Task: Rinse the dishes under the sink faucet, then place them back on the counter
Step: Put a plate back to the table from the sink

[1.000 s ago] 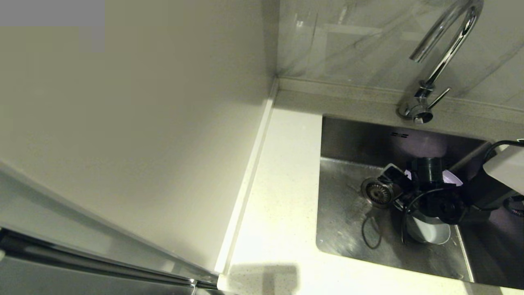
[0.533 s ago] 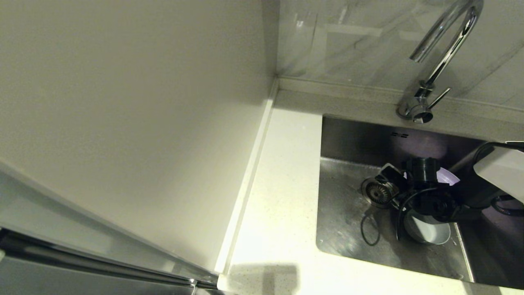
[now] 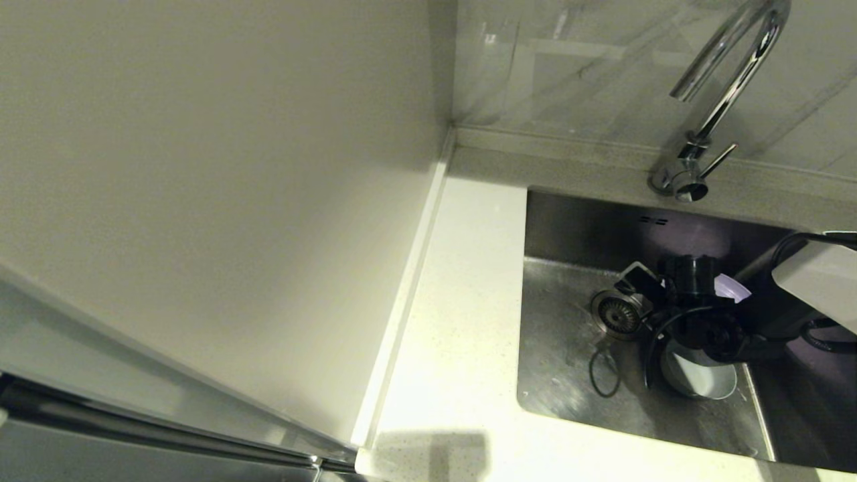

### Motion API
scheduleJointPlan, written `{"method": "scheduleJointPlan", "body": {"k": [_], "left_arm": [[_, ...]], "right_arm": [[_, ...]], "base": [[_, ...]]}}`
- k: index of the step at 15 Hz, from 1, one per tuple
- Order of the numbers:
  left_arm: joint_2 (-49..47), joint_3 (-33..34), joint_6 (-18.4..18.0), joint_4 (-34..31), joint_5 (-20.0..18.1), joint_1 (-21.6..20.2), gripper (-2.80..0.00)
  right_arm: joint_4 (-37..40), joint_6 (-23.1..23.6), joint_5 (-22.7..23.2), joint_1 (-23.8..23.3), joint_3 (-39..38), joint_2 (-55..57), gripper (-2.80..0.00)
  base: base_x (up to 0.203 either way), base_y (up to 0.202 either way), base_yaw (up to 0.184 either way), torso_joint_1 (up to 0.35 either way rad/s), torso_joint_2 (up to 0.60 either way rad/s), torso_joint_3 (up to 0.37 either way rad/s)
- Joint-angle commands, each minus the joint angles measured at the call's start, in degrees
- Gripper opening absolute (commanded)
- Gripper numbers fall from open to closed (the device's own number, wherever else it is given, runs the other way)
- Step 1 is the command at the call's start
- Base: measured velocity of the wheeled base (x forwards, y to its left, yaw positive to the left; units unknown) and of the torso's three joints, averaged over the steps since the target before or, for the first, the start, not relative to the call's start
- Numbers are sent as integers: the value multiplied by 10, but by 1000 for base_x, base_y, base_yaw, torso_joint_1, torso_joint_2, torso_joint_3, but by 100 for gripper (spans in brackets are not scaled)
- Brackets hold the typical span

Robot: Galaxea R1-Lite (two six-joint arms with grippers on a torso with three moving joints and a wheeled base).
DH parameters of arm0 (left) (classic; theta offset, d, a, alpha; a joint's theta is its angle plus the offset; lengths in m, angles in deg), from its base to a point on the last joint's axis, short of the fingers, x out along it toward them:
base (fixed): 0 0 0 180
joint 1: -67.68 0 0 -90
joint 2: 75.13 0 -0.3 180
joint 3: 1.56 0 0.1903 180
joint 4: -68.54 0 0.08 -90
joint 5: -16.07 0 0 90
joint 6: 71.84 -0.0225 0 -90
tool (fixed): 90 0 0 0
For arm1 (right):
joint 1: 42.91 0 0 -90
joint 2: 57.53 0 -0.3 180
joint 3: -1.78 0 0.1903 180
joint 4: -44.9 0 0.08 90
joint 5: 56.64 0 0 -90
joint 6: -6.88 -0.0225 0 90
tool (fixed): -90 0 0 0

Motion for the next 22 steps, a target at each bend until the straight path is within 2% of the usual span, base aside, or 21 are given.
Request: {"method": "scheduleJointPlan", "body": {"k": [1, 5, 7, 10, 12, 14, 15, 17, 22], "left_arm": [[0, 2, 0, 0, 0, 0, -280], [0, 2, 0, 0, 0, 0, -280], [0, 2, 0, 0, 0, 0, -280], [0, 2, 0, 0, 0, 0, -280], [0, 2, 0, 0, 0, 0, -280], [0, 2, 0, 0, 0, 0, -280], [0, 2, 0, 0, 0, 0, -280], [0, 2, 0, 0, 0, 0, -280], [0, 2, 0, 0, 0, 0, -280]], "right_arm": [[-15, 3, -2, 0, -9, -4, -280], [-16, 0, -1, -1, -24, -21, -280], [-15, -20, 0, 0, -33, -32, -280], [-15, -26, 4, -1, -45, -55, -280], [-8, -33, 16, -5, -67, -91, -280], [33, -53, 36, -16, -107, -154, -280], [72, -67, 44, -22, -121, -189, -280], [200, -92, 62, -38, -135, -270, -280], [621, -113, 160, -71, -124, -466, -280]], "base": [[0, 0, 0, 0, 0, 0], [0, 0, 0, 0, 0, 0], [0, 0, 0, 0, 0, 0], [0, 0, 0, 0, 0, 0], [0, 0, 0, 0, 0, 0], [0, 0, 0, 0, 0, 0], [0, 0, 0, 0, 0, 0], [0, 0, 0, 0, 0, 0], [0, 0, 0, 0, 0, 0]]}}
